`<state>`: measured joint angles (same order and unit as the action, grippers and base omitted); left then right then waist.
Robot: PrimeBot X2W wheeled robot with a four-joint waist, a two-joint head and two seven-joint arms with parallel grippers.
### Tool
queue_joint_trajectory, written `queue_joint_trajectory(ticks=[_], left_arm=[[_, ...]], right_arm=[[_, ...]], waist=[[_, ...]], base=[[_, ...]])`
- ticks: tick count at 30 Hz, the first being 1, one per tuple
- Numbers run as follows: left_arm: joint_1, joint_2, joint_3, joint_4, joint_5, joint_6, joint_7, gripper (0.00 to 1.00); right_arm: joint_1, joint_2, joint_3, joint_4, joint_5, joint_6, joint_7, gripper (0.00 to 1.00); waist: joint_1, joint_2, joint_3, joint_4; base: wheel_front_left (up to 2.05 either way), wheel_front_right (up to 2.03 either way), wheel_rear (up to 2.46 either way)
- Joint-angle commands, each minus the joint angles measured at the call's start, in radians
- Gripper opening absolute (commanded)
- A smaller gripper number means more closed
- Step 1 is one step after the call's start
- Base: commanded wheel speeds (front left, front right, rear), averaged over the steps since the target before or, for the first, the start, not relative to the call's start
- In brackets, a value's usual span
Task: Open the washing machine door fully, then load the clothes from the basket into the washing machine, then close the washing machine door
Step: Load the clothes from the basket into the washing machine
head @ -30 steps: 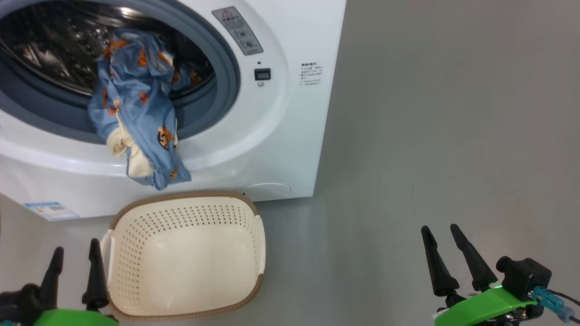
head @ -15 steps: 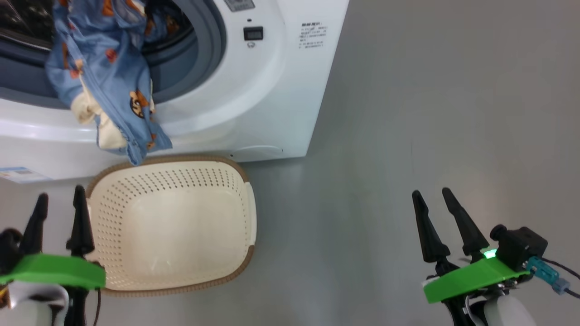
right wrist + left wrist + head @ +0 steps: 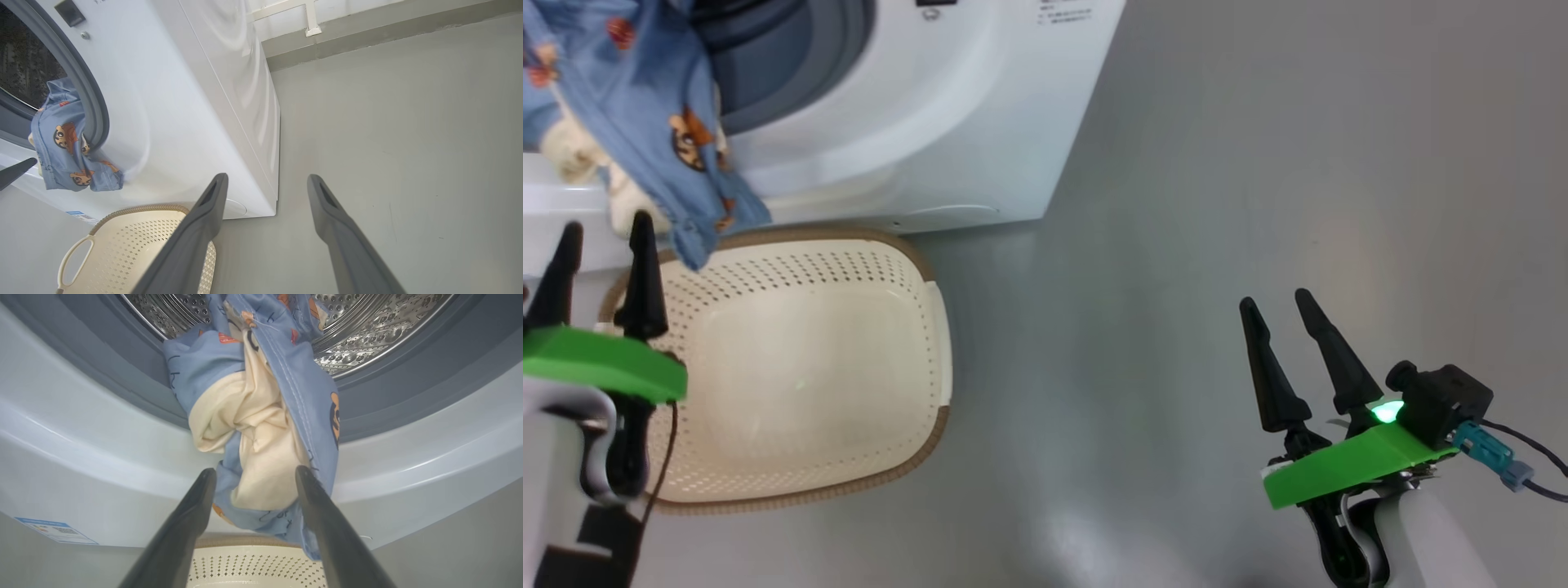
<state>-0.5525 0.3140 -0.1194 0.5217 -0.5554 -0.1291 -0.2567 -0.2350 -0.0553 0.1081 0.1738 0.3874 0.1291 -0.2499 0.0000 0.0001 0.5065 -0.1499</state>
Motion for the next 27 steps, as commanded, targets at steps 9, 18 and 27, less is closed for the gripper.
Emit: queue_joint_trajectory(ticks=[9, 18, 27], left_arm=[[-0.121, 0.083, -0.046, 0.058, -0.063, -0.002, -0.005, 1.0], [-0.222, 0.132, -0.153, 0.175, -0.127, -0.002, -0.005, 1.0], [-0.299, 0.168, -0.231, 0.244, -0.199, -0.002, -0.005, 0.0]], right_arm=[[-0.02, 0.005, 0.042, -0.028, 0.041, 0.002, -0.012, 1.0], [-0.034, 0.005, 0.063, -0.032, 0.061, 0.002, -0.012, 1.0], [-0.039, 0.005, 0.063, -0.036, 0.071, 0.002, -0.012, 1.0]], waist=[[0.0, -0.0001, 0.052, -0.051], [0.0, -0.0001, 0.072, -0.078], [0.0, -0.0001, 0.075, -0.095]], base=[[0.0, 0.0, 0.0], [0.0, 0.0, 0.0], [0.0, 0.0, 0.0]])
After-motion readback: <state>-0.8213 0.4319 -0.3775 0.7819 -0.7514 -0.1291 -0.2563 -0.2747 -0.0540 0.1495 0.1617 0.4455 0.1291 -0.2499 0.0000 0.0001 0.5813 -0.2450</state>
